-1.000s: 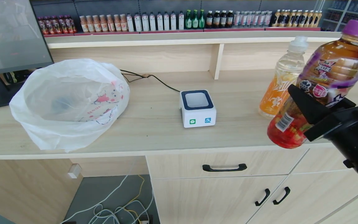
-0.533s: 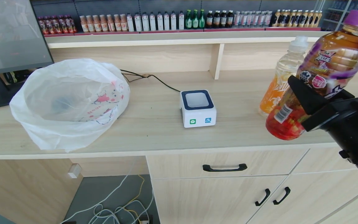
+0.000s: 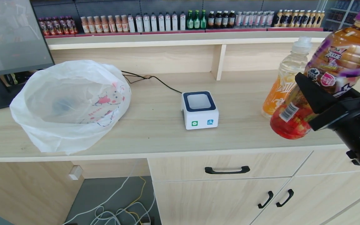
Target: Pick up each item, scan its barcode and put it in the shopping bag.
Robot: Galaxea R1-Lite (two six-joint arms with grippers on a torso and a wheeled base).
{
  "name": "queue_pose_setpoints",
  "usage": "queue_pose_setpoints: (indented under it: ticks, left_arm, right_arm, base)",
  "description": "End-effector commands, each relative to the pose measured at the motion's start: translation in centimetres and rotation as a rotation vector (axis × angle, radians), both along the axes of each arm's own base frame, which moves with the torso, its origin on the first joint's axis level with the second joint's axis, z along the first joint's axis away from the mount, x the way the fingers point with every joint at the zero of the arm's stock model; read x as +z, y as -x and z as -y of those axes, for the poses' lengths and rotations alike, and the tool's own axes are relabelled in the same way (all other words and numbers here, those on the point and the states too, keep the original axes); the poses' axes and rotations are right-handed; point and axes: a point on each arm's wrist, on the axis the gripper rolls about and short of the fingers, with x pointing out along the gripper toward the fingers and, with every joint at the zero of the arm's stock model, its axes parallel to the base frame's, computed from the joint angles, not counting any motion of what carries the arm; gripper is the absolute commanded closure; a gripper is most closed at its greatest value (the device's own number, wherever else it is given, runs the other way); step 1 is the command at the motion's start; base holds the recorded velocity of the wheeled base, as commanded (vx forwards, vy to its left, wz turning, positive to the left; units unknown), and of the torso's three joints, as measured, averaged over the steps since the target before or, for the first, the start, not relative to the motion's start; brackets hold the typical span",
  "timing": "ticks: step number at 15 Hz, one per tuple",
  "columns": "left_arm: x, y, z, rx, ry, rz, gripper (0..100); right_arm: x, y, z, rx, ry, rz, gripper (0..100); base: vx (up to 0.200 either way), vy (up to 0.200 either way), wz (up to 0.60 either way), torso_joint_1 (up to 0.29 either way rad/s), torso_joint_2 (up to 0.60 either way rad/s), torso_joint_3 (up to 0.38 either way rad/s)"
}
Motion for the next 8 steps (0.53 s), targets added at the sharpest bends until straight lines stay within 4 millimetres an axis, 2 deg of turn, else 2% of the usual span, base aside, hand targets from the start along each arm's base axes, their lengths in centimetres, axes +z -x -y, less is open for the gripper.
queue_pose_setpoints:
  ticks: [1, 7, 8]
  left_arm:
    - [0.00, 0.00, -0.01, 0.001, 0.001, -0.001, 0]
    - [0.00, 0.00, -0.01, 0.001, 0.001, -0.001, 0]
    - [0.00, 0.00, 0.00, -0.001, 0.000, -0.001, 0]
  right_arm:
    - [-0.06, 0.10, 0.04, 0.001, 0.003, -0.004, 100]
    - [0.07, -0.06, -0.03, 0.001, 0.000, 0.000, 100]
    - [0.16, -0.13, -0.12, 0.004, 0.002, 0.005, 100]
  base:
    - [0.000, 0.200, 0.00, 0.002, 0.01, 0.012]
    - [0.000, 0.200, 0.00, 0.003, 0.00, 0.004]
    - [0.000, 0.000, 0.00, 0.000, 0.00, 0.000]
